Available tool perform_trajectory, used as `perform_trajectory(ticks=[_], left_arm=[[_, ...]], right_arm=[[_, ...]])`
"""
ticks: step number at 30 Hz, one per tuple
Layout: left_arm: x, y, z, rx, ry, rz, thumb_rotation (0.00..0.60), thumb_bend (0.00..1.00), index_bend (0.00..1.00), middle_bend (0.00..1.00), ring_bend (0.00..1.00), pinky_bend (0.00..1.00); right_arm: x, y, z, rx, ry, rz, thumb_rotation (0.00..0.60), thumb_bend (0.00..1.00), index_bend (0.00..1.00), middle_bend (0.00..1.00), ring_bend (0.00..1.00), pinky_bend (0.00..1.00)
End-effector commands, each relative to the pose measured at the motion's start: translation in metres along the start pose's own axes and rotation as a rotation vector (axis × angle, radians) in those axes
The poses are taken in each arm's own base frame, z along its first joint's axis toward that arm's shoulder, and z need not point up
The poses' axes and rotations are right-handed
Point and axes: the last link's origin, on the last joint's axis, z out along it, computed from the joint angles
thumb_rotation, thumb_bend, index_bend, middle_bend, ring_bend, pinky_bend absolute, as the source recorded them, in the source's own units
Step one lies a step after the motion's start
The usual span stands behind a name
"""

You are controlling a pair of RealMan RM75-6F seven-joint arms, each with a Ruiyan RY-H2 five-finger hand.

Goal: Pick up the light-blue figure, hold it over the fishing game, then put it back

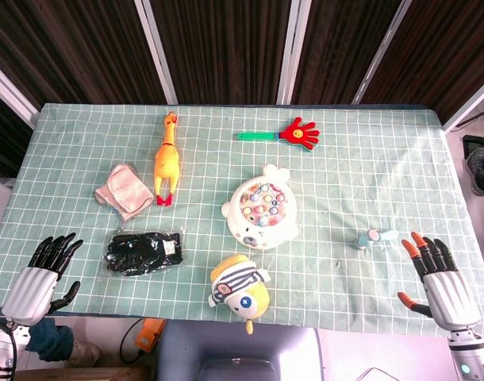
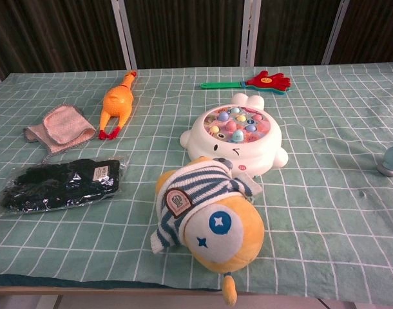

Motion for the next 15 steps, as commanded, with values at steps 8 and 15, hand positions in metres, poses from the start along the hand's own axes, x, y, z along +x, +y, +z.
perform_trajectory(ticks=[8, 15], left_arm=[[-0.002, -0.003, 0.005, 0.009, -0.015, -0.001, 0.600, 0.39, 0.00, 0.00, 0.00, 0.00], [-0.002, -0.006, 0.006, 0.029, -0.015, 0.003, 0.600, 0.39, 0.00, 0.00, 0.00, 0.00]], right_arm=[[-0.014, 0.012, 0.051, 0.041, 0.010, -0.032, 0.600, 0.26, 0.02, 0.00, 0.00, 0.00], [-0.027, 0.027, 0.098, 0.047, -0.024, -0.083, 0.600, 0.26, 0.23, 0.00, 0.00, 0.00]])
